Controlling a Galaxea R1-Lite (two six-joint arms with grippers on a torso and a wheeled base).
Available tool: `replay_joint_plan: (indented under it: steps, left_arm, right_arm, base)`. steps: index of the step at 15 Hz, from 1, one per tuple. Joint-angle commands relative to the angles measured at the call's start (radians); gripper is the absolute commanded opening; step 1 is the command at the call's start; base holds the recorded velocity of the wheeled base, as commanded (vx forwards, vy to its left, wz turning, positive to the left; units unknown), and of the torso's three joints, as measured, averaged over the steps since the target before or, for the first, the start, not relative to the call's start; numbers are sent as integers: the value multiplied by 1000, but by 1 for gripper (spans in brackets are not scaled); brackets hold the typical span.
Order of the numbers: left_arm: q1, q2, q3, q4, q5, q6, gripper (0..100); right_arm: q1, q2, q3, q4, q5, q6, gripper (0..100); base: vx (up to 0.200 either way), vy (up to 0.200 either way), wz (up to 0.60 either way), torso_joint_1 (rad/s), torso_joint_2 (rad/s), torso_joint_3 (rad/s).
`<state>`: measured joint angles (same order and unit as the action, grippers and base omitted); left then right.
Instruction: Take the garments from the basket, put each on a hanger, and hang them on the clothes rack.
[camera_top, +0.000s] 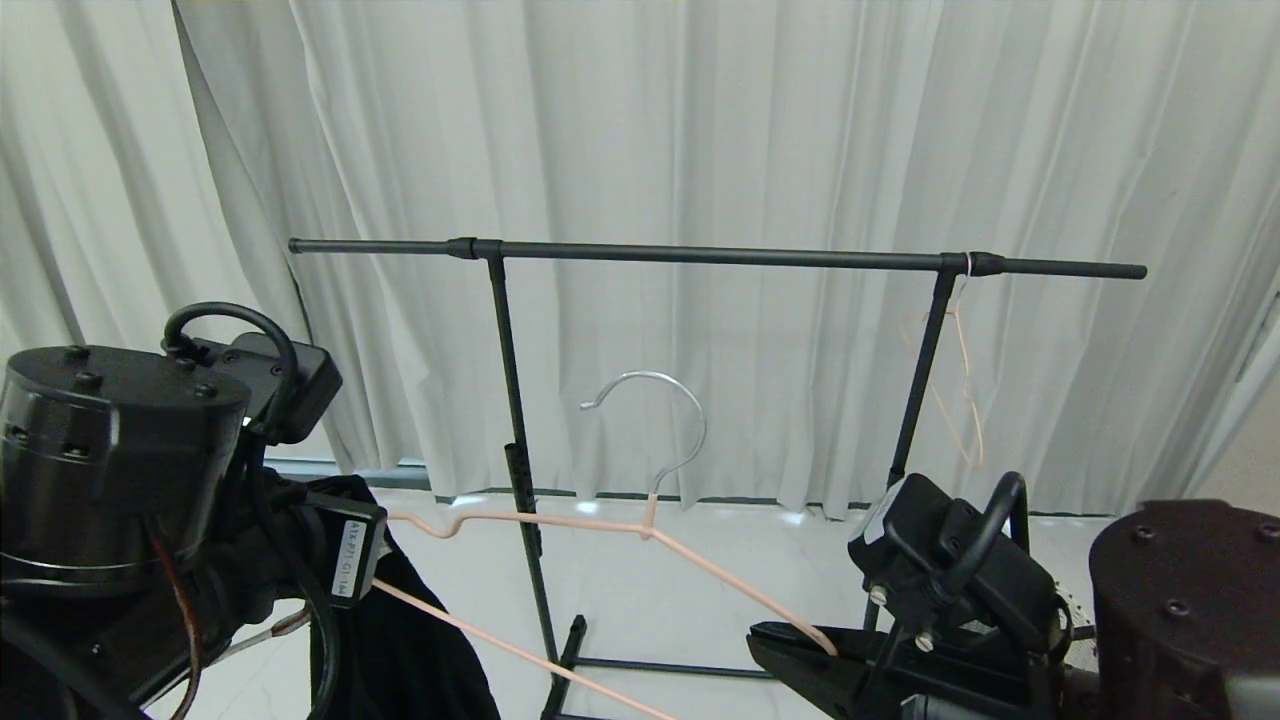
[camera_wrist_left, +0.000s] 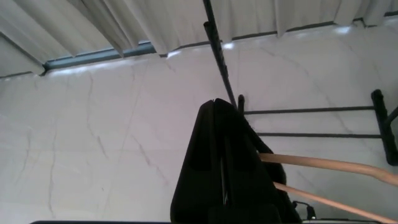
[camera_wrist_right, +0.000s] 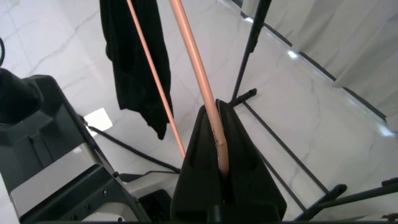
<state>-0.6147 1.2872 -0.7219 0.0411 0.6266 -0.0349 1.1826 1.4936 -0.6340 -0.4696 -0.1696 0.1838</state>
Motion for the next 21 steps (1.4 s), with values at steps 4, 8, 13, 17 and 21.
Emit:
replay_joint_plan:
  steps: [4, 8, 13, 17, 21]
  left_arm:
    - [-13, -6, 15, 0, 1, -2, 0]
    - [-169, -20, -13, -1, -1, -56, 0]
    - [-264, 3, -80, -1, -1, -77, 0]
    - [-359, 27, -139, -1, 1, -151, 0]
    - [-436, 53, -232, -1, 1, -154, 0]
  right_arm:
    - [-1, 11, 4, -1, -31, 0, 0]
    - [14, 37, -1, -6, -31, -3, 0]
    - [29, 59, -3, -24, -33, -20, 0]
    - [65, 117, -10, -126, -38, -20, 0]
    - [109, 171, -47, -153, -73, -15, 0]
  base:
    - [0, 0, 0, 0, 0, 0]
    - [0, 0, 0, 0, 0, 0]
    - [0, 0, 0, 0, 0, 0]
    - [0, 0, 0, 0, 0, 0]
    - [0, 0, 0, 0, 0, 0]
